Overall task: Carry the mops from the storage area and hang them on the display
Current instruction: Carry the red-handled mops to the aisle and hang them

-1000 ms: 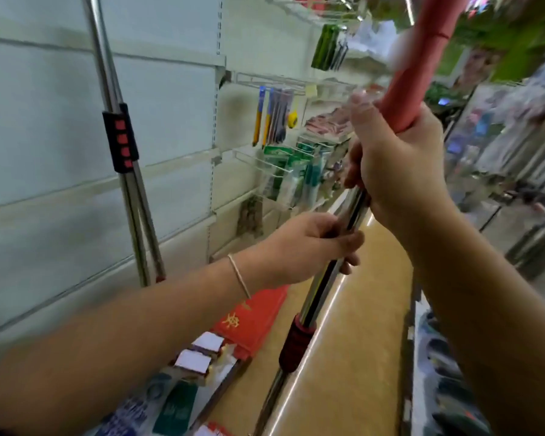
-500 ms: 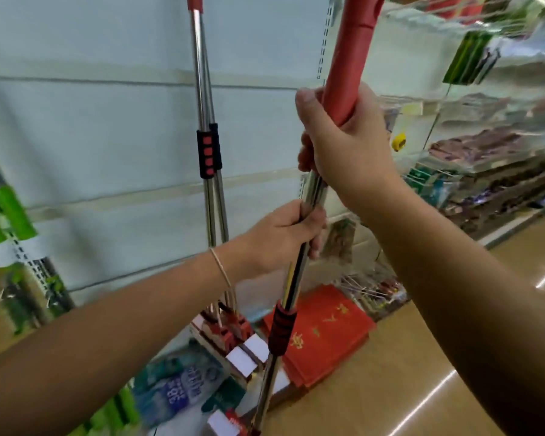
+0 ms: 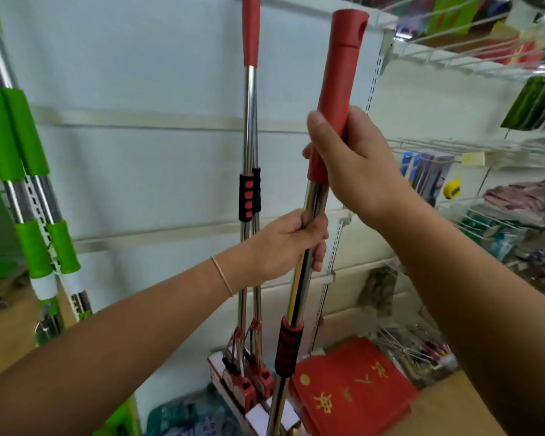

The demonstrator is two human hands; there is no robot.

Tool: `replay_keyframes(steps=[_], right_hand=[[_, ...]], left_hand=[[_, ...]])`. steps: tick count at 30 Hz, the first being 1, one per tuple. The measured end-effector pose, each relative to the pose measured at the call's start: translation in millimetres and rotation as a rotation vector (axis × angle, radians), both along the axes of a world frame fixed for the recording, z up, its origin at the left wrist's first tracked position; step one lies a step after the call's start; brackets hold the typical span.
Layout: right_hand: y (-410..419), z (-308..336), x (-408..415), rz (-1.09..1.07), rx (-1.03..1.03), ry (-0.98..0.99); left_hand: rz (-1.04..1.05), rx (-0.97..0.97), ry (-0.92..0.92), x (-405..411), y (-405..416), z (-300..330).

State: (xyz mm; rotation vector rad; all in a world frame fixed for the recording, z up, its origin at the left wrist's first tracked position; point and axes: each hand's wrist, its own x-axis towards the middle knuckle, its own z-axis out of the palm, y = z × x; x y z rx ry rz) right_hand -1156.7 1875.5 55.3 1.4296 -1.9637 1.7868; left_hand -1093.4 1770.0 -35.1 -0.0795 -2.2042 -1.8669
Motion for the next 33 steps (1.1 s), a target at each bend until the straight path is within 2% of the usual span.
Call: replay_keyframes(steps=[8,13,19,26,33], right_hand=[[-38,15,-25,-0.011,-0.014,0.065],[-58,18,-44,-0.044,-0.028,0.088],[-75,23,-63,-0.041,-0.022,0.074],[-86,53,-82,0.016,-0.068,0.066],[-89,72,-89,0.091,-0.100,0.136]], left_hand=[[0.070,0.001,0.018,-19,-31,14],[0.116,-0.076,-0.052,-30,-48,29],[0.317,-0.210,-0.076,-44,-58,55],[0.660,-0.194,0.166,-63,-36,65],[0.708,-0.296,0.218,-64,-34,82]])
